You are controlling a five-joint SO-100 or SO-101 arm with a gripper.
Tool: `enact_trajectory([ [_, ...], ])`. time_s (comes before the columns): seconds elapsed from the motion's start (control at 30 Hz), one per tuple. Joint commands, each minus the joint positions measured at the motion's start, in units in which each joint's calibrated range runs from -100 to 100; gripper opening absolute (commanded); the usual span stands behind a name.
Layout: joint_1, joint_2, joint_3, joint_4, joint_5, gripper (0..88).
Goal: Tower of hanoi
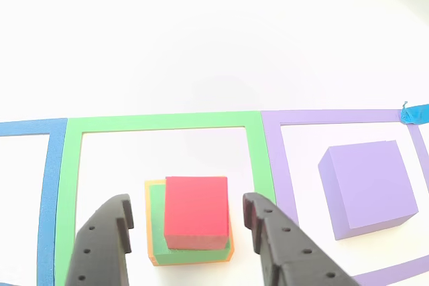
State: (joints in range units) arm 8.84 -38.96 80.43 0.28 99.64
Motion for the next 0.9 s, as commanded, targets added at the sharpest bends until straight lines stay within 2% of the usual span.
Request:
enact_trajectory([
  [0.0,-0.97,-5.81,-3.98,6.68,0.36,17.0],
  [0.13,-2.22,-11.7,-12.89,22.79,0.36,13.8],
  [0.23,-2.03,-13.64,-22.62,36.32,0.36,2.8],
  [0.3,-0.97,-14.05,-28.16,43.12,0.36,0.2],
  [0.57,6.22,-10.9,-55.25,70.08,0.36,0.1],
  [0.87,14.27,-5.25,-87.16,93.89,0.36,0.2],
])
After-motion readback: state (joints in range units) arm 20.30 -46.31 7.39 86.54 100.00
